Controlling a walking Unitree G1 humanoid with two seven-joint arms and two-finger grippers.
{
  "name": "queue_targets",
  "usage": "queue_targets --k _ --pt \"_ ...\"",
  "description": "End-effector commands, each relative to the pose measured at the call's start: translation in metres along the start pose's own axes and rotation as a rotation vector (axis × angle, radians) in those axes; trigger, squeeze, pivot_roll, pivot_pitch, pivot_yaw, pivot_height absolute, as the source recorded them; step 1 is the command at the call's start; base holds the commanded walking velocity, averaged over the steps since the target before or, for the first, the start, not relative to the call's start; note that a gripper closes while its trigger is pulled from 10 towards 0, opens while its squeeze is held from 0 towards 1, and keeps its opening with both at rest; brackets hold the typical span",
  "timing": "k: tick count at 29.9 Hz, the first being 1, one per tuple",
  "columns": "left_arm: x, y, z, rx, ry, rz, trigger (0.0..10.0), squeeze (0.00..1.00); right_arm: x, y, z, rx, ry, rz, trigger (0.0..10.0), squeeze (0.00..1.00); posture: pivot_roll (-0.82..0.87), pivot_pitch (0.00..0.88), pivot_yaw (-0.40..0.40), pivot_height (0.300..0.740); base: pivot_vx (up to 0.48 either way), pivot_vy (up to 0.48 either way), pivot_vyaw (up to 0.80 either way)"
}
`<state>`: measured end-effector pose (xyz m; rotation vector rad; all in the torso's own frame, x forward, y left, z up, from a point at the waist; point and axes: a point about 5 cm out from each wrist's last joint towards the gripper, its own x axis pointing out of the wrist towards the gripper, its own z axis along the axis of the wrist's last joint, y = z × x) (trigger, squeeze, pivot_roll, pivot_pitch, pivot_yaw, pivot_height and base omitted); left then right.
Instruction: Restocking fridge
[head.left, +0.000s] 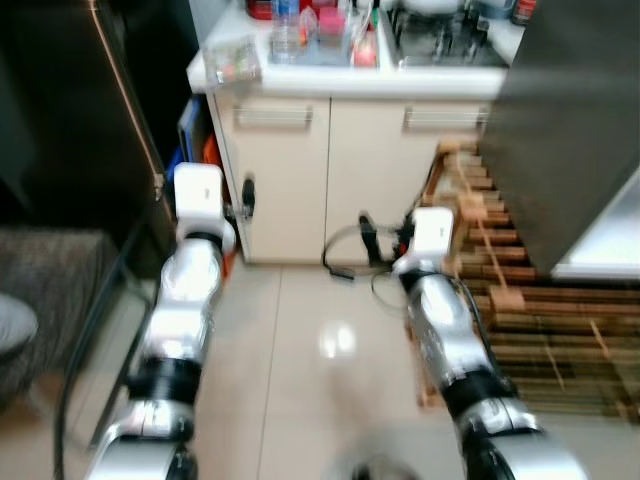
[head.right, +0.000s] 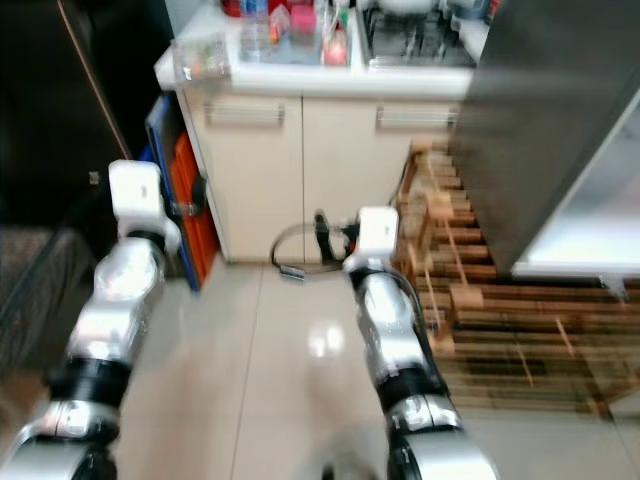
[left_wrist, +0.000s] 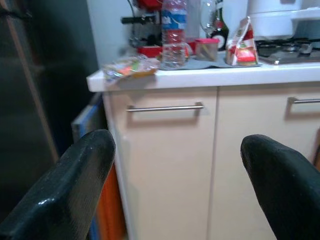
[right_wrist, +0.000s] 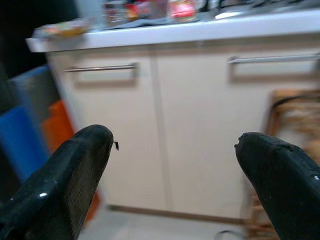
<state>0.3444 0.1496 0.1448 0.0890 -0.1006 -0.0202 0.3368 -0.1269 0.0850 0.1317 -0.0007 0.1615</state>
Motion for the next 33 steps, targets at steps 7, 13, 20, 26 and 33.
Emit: queue_targets --k 7,13,20,26,33 --pt "-0.002 0.005 -0.011 -0.021 0.053 0.019 10.0 0.00 0.002 0.006 0.001 -0.060 0.013 0.008 10.0 0.00 -0.07 0.000 -0.022 0.740 0.480 0.000 0.00" --pt "0.000 -0.007 -0.014 0.021 0.070 -0.051 10.0 0.00 0.006 0.008 0.005 -0.044 -0.005 0.006 10.0 0.00 -0.07 0.000 -0.019 0.740 0.480 0.000 0.00" --pt "0.005 -0.002 -0.007 0.035 0.043 -0.046 10.0 0.00 0.007 0.011 0.006 -0.043 -0.010 0.012 10.0 0.00 -0.07 0.000 -0.025 0.740 0.480 0.000 0.00" --pt "0.004 -0.003 -0.007 0.048 0.030 -0.053 10.0 0.00 0.009 0.011 0.007 -0.047 -0.016 0.004 10.0 0.00 -0.06 0.000 -0.023 0.740 0.480 0.000 0.00" --pt "0.006 -0.004 0.001 0.065 -0.012 -0.059 10.0 0.00 0.011 0.011 0.009 -0.047 -0.025 0.007 10.0 0.00 -0.06 0.000 -0.022 0.740 0.480 0.000 0.00"
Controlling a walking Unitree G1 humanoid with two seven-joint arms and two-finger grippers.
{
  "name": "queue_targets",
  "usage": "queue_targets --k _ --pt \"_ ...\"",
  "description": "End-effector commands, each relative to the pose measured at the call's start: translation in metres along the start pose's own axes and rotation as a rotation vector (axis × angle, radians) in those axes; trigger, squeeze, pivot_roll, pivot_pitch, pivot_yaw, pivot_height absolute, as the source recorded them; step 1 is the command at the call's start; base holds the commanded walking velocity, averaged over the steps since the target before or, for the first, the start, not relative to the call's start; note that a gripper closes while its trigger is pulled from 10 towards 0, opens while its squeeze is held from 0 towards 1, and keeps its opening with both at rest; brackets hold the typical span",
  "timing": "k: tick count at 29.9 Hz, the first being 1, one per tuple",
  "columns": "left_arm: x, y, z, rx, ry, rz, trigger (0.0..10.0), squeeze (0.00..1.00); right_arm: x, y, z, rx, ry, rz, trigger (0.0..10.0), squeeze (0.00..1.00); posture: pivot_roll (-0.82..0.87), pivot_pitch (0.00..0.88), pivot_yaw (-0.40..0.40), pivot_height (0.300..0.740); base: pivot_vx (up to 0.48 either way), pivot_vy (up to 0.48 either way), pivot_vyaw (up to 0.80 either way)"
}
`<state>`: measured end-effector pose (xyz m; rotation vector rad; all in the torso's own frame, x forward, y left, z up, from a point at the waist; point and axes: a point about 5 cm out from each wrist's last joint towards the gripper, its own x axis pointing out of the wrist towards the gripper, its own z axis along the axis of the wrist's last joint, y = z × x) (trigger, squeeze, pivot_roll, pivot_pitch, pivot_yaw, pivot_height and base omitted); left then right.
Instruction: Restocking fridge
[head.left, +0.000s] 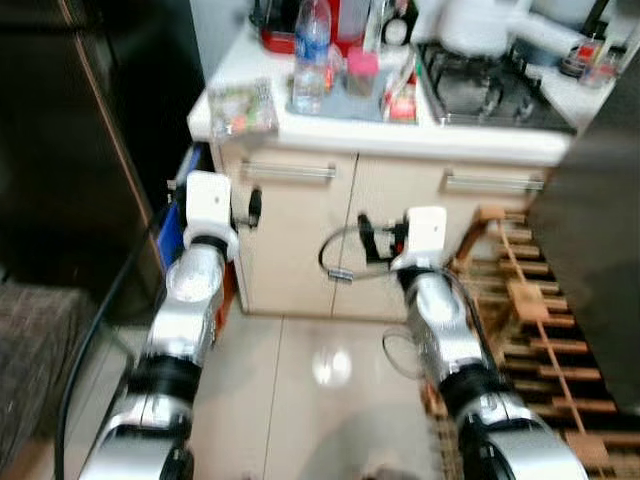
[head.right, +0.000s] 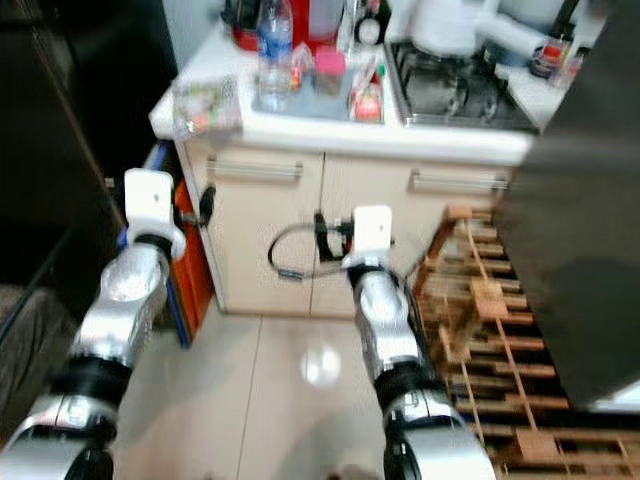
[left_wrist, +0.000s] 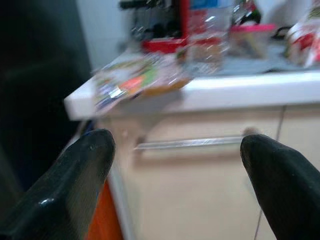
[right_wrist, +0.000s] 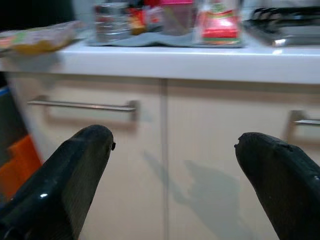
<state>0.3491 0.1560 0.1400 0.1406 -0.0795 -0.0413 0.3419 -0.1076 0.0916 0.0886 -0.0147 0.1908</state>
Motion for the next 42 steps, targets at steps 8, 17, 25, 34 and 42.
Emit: queue_targets --k 8,17,25,34,42 --pt "0.014 0.012 0.066 0.056 -0.256 0.051 10.0 0.00 0.007 -0.003 0.034 -0.032 -0.163 -0.017 10.0 0.00 -0.06 0.000 -0.024 0.740 0.480 0.000 0.00" --pt "0.040 0.028 0.138 0.079 -0.427 0.000 10.0 0.00 0.006 0.000 0.058 -0.007 -0.262 -0.014 10.0 0.00 -0.06 0.000 -0.031 0.740 0.480 0.000 0.00" --pt "0.065 0.033 0.183 0.065 -0.464 -0.015 10.0 0.00 -0.007 0.004 0.052 0.009 -0.240 0.001 10.0 0.00 -0.10 0.000 0.003 0.740 0.480 0.000 0.00" --pt "0.078 0.019 0.214 -0.059 -0.458 -0.090 10.0 0.00 -0.021 0.001 0.071 -0.003 -0.318 0.050 10.0 0.00 -0.12 0.000 0.029 0.740 0.246 0.000 0.00" --pt "0.087 0.000 0.204 -0.228 -0.325 -0.257 10.0 0.00 -0.024 0.007 0.071 0.008 -0.299 0.077 10.0 0.00 -0.13 0.000 0.032 0.740 0.000 0.000 0.00"
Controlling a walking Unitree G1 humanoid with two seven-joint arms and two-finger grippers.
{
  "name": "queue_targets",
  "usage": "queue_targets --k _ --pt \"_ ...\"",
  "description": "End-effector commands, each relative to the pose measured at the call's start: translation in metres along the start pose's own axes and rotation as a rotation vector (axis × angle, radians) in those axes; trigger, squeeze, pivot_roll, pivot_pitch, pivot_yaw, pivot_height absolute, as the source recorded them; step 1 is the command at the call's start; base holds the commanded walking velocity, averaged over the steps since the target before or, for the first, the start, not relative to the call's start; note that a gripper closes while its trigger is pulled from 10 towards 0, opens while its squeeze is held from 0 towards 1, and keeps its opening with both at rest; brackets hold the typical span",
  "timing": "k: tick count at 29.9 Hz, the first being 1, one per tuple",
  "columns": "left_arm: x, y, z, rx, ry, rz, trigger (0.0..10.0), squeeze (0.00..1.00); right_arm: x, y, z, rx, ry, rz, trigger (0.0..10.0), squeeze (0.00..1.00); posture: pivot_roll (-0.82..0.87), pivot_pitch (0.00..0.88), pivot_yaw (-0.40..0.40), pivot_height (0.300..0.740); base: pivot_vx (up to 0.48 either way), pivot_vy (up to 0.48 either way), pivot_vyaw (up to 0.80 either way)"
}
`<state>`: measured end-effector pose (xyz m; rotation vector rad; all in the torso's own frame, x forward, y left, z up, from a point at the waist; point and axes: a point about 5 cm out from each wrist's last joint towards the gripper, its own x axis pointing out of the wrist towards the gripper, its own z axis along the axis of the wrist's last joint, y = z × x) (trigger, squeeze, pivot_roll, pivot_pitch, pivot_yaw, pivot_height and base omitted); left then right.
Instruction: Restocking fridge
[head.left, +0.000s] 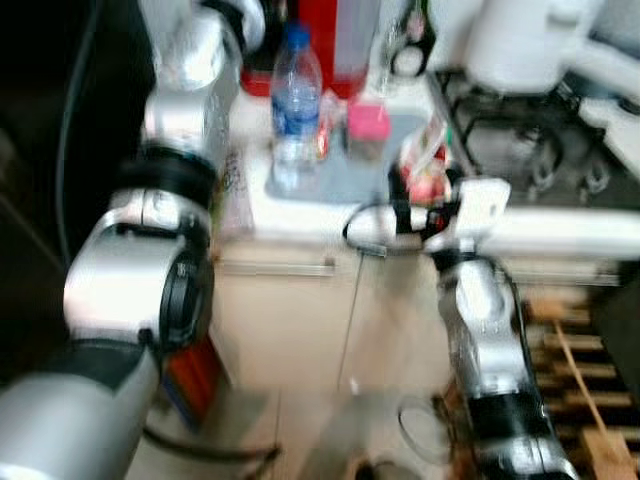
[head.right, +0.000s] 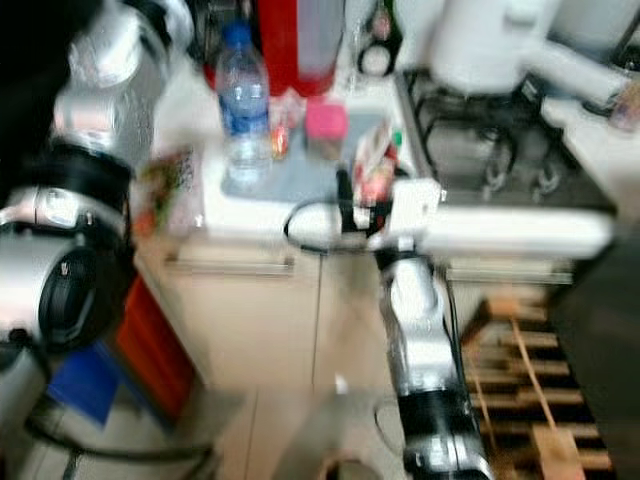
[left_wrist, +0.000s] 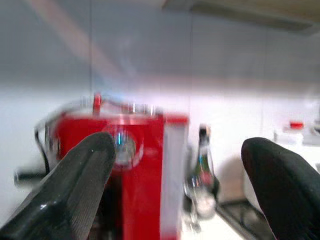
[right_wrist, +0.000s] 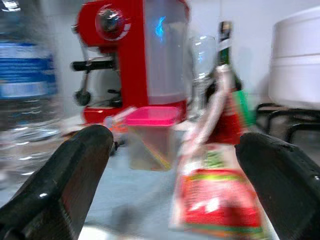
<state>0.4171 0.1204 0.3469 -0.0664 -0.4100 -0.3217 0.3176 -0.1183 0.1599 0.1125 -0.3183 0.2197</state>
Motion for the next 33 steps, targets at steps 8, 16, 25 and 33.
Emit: queue_targets --k 8,16,25,33 --pt "0.002 -0.005 -0.014 -0.084 0.117 -0.051 10.0 0.00 0.006 0.005 0.002 0.037 0.018 0.026 10.0 0.00 -0.13 0.000 0.039 0.740 0.000 0.000 0.00" --pt "0.003 -0.014 -0.017 -0.061 0.117 -0.107 10.0 0.00 0.007 0.007 -0.003 0.047 0.049 0.027 10.0 0.00 -0.13 0.000 0.038 0.740 0.000 0.000 0.00" --pt "0.000 -0.020 -0.031 -0.081 0.162 -0.123 10.0 0.00 0.006 0.010 -0.006 0.044 0.066 0.052 10.0 0.00 -0.14 0.000 0.035 0.740 0.000 0.000 0.00" --pt "-0.001 -0.030 -0.038 -0.076 0.182 -0.197 10.0 0.00 0.003 0.012 -0.009 0.044 0.081 0.056 10.0 0.00 -0.14 0.000 0.039 0.740 0.000 0.000 0.00"
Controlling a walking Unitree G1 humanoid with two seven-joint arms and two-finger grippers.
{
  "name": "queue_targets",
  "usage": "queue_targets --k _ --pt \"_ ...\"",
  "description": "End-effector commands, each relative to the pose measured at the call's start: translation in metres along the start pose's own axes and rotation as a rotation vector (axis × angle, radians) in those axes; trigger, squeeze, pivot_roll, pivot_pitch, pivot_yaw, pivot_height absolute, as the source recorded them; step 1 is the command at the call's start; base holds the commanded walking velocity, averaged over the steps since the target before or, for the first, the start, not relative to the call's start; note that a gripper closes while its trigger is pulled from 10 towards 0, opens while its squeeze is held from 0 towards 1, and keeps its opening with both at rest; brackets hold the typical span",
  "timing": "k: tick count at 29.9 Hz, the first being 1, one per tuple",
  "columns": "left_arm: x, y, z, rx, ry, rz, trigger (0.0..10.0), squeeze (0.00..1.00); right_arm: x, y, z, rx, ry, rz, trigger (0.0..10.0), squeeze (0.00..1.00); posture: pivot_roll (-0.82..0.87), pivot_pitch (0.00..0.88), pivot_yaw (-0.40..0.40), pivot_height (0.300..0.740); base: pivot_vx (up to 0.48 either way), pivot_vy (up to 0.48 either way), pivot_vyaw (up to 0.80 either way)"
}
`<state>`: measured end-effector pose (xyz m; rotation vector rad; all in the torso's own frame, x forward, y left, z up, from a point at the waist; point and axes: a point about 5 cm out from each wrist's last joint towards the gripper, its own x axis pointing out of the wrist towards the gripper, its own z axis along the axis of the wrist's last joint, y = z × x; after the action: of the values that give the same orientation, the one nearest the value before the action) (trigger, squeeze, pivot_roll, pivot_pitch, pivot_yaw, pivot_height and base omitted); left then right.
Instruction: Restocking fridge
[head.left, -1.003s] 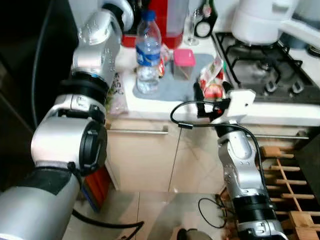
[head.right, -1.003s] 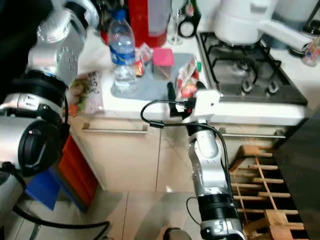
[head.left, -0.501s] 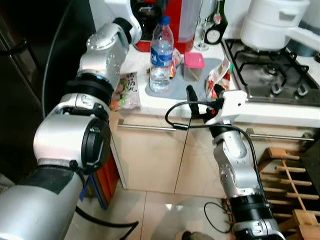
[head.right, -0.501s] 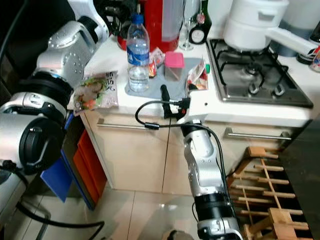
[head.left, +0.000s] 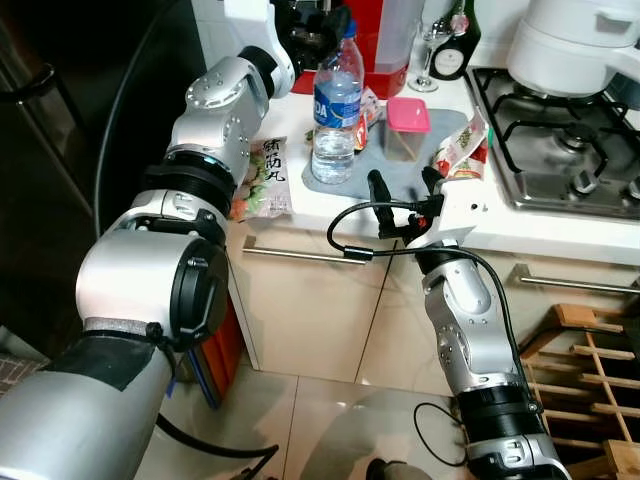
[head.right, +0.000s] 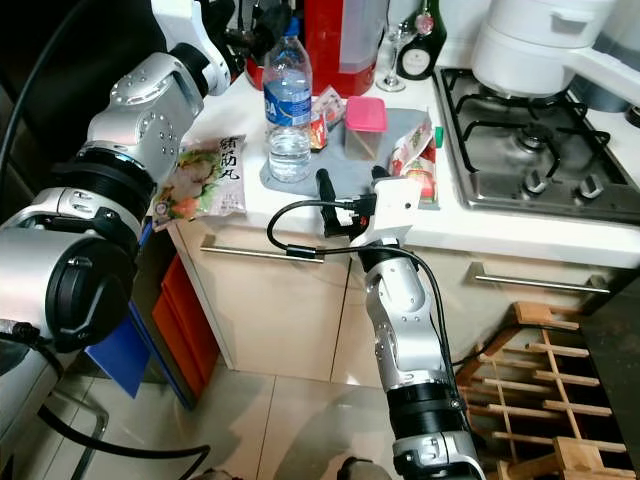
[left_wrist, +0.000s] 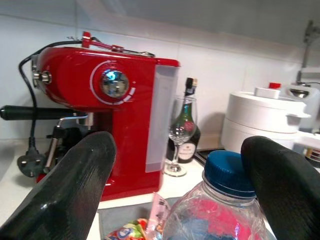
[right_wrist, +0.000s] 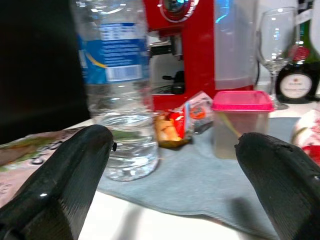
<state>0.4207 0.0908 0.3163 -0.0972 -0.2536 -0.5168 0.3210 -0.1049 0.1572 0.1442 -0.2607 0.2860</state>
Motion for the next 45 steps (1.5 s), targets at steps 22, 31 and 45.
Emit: queue_targets --k 22,31,45 --pt "0.001 -0.006 0.016 0.098 -0.108 -0.014 10.0 0.00 -0.001 0.000 -0.008 -0.013 0.045 0.011 10.0 0.00 -0.14 0.000 0.033 0.740 0.000 0.000 0.00" --pt "-0.001 -0.008 -0.001 0.057 -0.031 -0.046 10.0 0.00 -0.002 -0.002 -0.009 -0.012 0.053 0.010 10.0 0.00 -0.13 0.000 0.025 0.740 0.000 0.000 0.00" --pt "-0.003 -0.015 -0.028 0.030 0.107 -0.082 10.0 0.00 0.003 0.004 -0.003 0.029 0.054 0.088 10.0 0.00 -0.13 0.000 0.029 0.740 0.000 0.000 0.00"
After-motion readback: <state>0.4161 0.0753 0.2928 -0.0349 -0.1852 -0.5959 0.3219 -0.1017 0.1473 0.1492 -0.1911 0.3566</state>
